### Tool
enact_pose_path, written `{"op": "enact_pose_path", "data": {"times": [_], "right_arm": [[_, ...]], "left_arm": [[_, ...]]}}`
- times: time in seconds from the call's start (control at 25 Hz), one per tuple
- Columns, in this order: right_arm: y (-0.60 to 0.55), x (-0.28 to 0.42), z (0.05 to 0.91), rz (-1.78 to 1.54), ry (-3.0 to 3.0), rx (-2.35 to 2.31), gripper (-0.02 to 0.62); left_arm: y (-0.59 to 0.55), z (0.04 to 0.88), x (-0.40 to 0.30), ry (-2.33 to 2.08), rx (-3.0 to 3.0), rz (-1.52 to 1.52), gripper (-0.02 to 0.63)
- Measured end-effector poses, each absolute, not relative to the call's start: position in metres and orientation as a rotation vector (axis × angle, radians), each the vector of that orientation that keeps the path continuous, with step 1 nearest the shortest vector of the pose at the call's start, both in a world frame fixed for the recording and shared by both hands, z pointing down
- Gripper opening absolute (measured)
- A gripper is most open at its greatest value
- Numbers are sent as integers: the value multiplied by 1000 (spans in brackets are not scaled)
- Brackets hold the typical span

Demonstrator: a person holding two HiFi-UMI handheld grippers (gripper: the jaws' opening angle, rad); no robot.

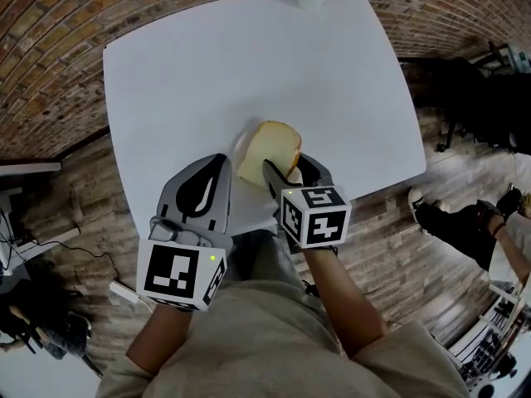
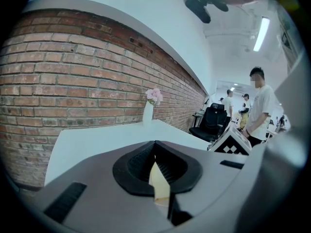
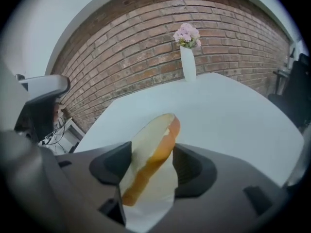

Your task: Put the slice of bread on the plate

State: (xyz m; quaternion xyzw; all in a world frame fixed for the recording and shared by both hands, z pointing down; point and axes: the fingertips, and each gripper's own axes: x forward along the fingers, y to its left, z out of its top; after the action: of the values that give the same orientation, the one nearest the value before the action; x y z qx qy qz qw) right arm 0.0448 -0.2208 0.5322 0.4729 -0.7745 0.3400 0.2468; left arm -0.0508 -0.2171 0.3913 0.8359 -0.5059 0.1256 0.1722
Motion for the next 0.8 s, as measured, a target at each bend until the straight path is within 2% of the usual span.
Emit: {"op": "enact_pose_path", "data": {"times": [0.16,0.28,0.8], "right_arm": [[-220,50,536,937,-2076,1319,267],[-219,53,540,915,-2048,1323,323],[-233,56,506,864,-2145,1459,322]], "left_arm": [[-214,392,-51,-1431,2371,361,11],[-212,393,-52,-1428,2372,361,11],[-213,392,-49,-1411,2388,361,11]]}}
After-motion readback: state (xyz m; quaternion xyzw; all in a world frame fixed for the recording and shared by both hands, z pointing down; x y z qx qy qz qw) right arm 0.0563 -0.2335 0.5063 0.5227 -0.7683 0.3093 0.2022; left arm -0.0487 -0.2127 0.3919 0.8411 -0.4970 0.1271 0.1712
